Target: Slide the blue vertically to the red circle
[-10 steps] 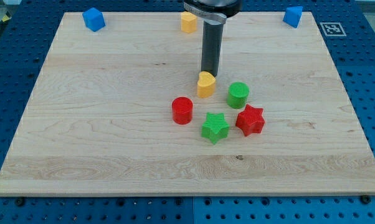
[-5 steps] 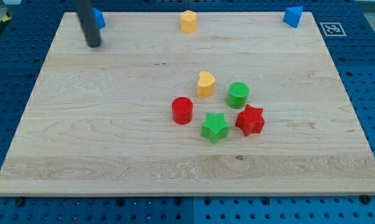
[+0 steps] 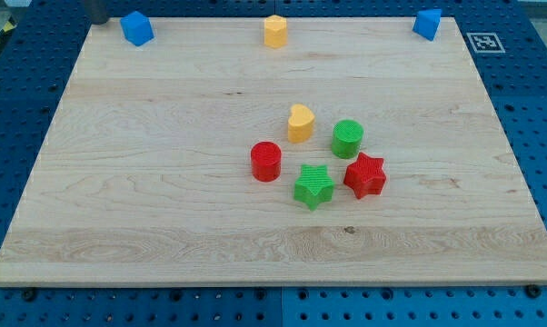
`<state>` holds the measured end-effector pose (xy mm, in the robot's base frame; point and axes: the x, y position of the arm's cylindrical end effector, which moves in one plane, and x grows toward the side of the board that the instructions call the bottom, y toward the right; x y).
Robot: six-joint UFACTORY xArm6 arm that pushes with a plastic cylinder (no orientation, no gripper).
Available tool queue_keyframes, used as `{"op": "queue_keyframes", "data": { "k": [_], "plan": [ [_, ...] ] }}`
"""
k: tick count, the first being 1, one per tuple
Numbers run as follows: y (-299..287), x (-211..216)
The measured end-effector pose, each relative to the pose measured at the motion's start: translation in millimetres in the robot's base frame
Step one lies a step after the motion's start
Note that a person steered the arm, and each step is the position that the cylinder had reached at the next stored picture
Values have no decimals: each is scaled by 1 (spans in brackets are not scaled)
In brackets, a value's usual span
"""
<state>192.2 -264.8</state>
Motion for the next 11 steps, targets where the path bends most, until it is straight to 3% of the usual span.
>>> {"op": "queue_keyframes", "data": {
  "k": [1, 6, 8, 11],
  "plan": [
    [46, 4],
    [61, 100],
    [119, 102],
    [147, 120]
  ]
}}
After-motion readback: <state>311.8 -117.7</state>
